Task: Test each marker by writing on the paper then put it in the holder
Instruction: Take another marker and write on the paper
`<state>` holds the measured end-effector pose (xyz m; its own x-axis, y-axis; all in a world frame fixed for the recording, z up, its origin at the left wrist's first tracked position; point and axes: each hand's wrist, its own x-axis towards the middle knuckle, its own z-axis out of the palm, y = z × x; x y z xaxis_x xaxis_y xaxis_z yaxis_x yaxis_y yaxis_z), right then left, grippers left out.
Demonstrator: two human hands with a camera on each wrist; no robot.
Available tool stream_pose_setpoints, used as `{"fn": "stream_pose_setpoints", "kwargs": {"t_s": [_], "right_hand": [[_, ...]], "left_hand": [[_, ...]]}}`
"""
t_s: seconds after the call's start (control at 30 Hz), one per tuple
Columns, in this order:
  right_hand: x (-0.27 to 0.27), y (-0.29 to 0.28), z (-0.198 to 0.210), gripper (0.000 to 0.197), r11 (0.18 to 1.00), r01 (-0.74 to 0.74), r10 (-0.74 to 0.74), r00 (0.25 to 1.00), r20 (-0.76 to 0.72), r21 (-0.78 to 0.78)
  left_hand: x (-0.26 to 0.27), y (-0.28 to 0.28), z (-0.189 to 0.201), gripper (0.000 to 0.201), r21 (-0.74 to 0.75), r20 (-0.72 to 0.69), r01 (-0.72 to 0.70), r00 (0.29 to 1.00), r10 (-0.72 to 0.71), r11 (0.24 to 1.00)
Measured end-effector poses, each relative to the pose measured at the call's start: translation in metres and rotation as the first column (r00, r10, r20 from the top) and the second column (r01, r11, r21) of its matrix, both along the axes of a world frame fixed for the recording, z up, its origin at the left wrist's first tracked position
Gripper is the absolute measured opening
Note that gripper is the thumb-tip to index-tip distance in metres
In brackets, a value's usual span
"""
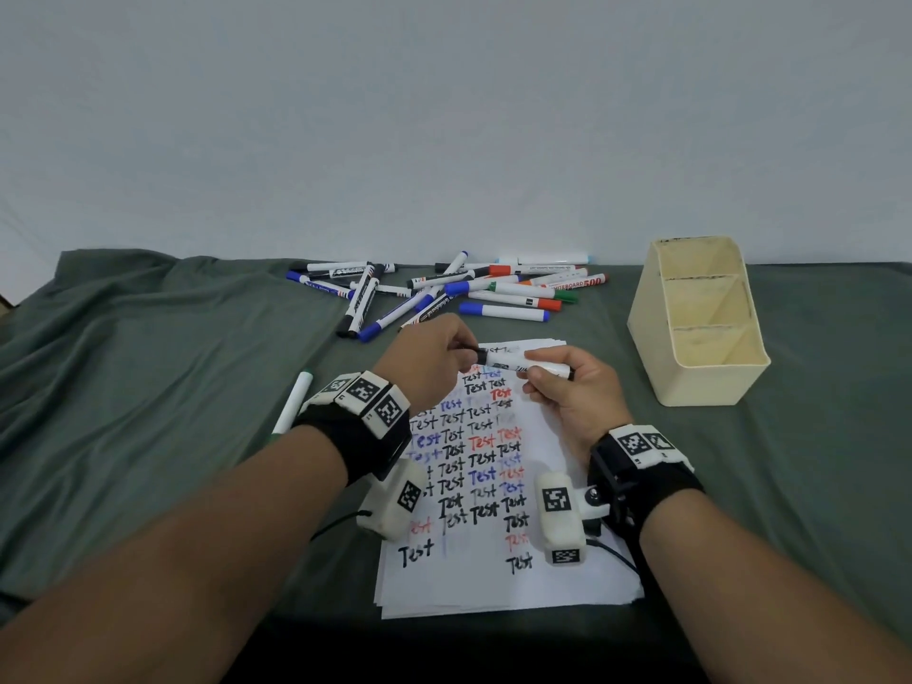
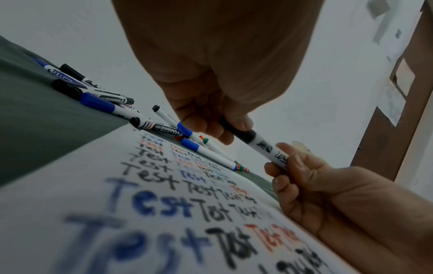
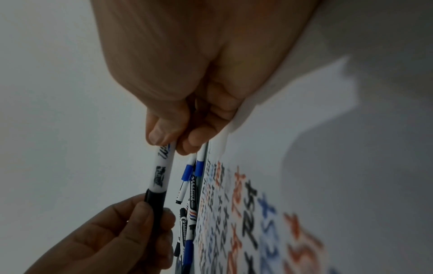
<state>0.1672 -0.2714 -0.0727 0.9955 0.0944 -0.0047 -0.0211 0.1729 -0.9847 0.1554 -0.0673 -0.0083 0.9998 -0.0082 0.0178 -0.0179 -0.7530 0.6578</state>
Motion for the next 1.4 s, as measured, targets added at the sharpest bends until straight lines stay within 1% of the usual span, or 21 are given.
{"fn": "stream_pose_setpoints", "kwargs": {"t_s": [0.13,0.23,0.27,0.33,0.4,0.47,0.5,0.57,0.6,0.63,0.7,0.77,0.83,0.97,1.03,1.07,1.17,1.27,1.33,1.4], "right_hand": [[-0.002,0.002,0.004,0.027,0.997,-0.02,0.023,0.999,0.03,-0.079],[-0.003,0.002,0.006,0.03,0.997,-0.037,0.039,0.999,0.024,-0.064],[-0.003,0.002,0.006,0.031,0.997,-0.046,0.048,0.998,0.028,-0.065],[-0.003,0.003,0.007,0.033,0.989,-0.045,0.054,0.997,0.062,-0.14],[-0.002,0.006,0.008,0.028,0.96,-0.036,0.068,0.992,0.106,-0.278],[-0.003,0.009,0.011,0.02,0.928,-0.018,0.058,0.993,0.098,-0.371],[-0.004,0.011,0.012,0.021,0.913,-0.014,0.051,0.995,0.08,-0.409],[-0.004,0.014,0.016,0.029,0.845,-0.009,0.061,0.995,0.079,-0.534],[-0.005,0.015,0.017,0.032,0.807,-0.008,0.073,0.994,0.086,-0.591],[-0.005,0.016,0.019,0.032,0.787,-0.004,0.074,0.993,0.088,-0.617],[-0.007,0.016,0.021,0.028,0.798,0.019,0.047,0.994,0.094,-0.603],[-0.009,0.017,0.023,0.02,0.824,0.058,0.005,0.994,0.108,-0.564],[-0.012,0.018,0.026,0.015,0.822,0.076,-0.006,0.992,0.125,-0.565],[-0.017,0.021,0.032,0.015,0.776,0.067,0.037,0.988,0.152,-0.627],[-0.016,0.022,0.037,0.013,0.72,0.041,0.099,0.982,0.161,-0.693],[-0.016,0.023,0.04,0.012,0.672,0.03,0.138,0.977,0.164,-0.74],[-0.013,0.02,0.05,0.015,0.502,0.004,0.273,0.948,0.163,-0.865],[-0.007,0.008,0.06,0.02,0.296,-0.005,0.419,0.899,0.125,-0.955],[-0.002,-0.003,0.064,0.024,0.186,-0.017,0.461,0.884,0.072,-0.982],[0.001,-0.014,0.066,0.029,0.101,-0.035,0.456,0.89,0.015,-0.994]], "left_hand": [[-0.005,0.0,-0.007,0.019,0.015,-0.021,-0.011,1.0,0.011,1.0],[-0.009,0.002,-0.005,0.02,-0.005,0.019,-0.001,1.0,0.001,1.0],[-0.01,0.003,-0.002,0.019,0.014,0.016,0.016,1.0,-0.016,1.0],[-0.013,0.006,0.005,0.014,0.132,-0.005,0.084,0.996,-0.084,0.988],[-0.018,0.01,0.012,0.009,0.254,0.0,0.143,0.989,-0.147,0.957],[-0.021,0.014,0.014,0.008,0.308,-0.008,0.164,0.985,-0.17,0.937],[-0.024,0.016,0.013,0.008,0.326,-0.019,0.161,0.986,-0.164,0.931],[-0.03,0.025,0.008,0.009,0.375,-0.015,0.123,0.992,-0.127,0.919],[-0.034,0.031,0.006,0.013,0.406,0.003,0.085,0.996,-0.094,0.91],[-0.038,0.039,0.003,0.018,0.44,0.021,0.039,0.998,-0.054,0.897],[-0.047,0.059,-0.001,0.024,0.517,0.025,-0.048,0.999,0.041,0.855],[-0.056,0.079,-0.003,0.026,0.581,-0.008,-0.102,0.991,0.131,0.808],[-0.065,0.098,-0.005,0.03,0.617,-0.055,-0.112,0.981,0.185,0.779],[-0.08,0.124,-0.012,0.056,0.68,-0.148,-0.082,0.958,0.246,0.729],[-0.082,0.131,-0.016,0.055,0.68,-0.144,-0.104,0.952,0.271,0.726],[-0.083,0.134,-0.017,0.05,0.677,-0.133,-0.122,0.949,0.284,0.725],[-0.083,0.14,-0.018,0.032,0.668,-0.094,-0.172,0.946,0.311,0.724],[-0.082,0.146,-0.015,0.029,0.664,-0.091,-0.186,0.942,0.324,0.724],[-0.081,0.149,-0.013,0.03,0.658,-0.109,-0.184,0.936,0.334,0.73],[-0.08,0.151,-0.011,0.025,0.659,-0.119,-0.185,0.932,0.343,0.729]]}}
